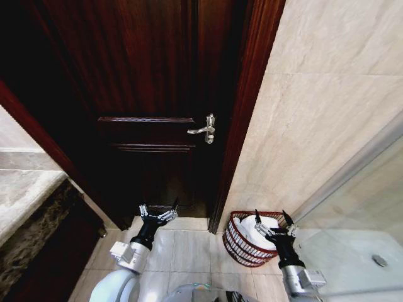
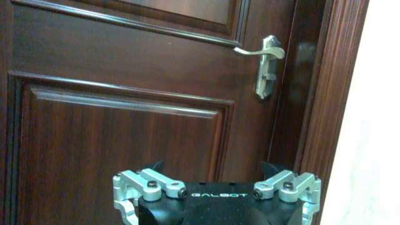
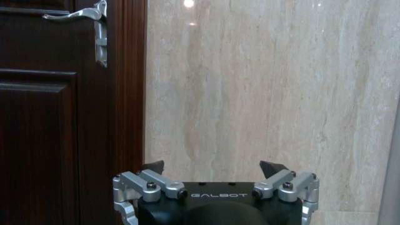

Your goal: Discard the used towel into the hamper.

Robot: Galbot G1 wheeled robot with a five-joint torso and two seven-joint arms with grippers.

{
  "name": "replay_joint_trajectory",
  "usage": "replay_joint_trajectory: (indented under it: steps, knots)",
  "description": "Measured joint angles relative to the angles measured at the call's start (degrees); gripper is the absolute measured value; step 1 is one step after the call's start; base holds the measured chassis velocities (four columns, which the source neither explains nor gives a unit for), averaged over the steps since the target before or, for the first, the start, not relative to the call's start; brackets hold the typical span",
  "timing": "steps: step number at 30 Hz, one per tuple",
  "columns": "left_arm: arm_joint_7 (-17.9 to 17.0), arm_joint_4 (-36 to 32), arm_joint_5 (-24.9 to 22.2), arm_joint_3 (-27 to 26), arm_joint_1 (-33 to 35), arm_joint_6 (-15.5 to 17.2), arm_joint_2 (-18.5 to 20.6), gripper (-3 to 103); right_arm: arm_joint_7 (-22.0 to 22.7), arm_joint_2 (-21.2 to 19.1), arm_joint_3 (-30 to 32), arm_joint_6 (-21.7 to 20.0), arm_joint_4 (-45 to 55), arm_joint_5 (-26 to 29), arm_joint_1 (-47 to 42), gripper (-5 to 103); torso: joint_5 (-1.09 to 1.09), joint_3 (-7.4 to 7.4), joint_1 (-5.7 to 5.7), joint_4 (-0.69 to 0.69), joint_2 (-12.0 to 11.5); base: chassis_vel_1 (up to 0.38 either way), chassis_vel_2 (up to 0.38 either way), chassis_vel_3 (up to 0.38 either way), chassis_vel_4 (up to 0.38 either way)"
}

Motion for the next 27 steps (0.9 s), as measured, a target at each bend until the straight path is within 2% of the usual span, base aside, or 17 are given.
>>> replay_joint_trajectory:
  steps: [15, 27]
  knots:
    - [0.0, 0.0, 0.0, 0.0, 0.0, 0.0, 0.0, 100, 0.01, 0.0, -0.01, 0.02, -0.01, 0.03, 0.0, 100, 0.0, 0.24, 0.22, 0.0, 0.47, 0.0, 0.0, 0.0, 0.0]
    - [0.0, 0.0, 0.0, 0.0, 0.0, 0.0, 0.0, 100, 0.01, 0.0, -0.01, 0.02, -0.01, 0.03, 0.0, 100, 0.0, 1.8, 1.49, 0.0, 3.28, 0.0, 0.0, 0.0, 0.0]
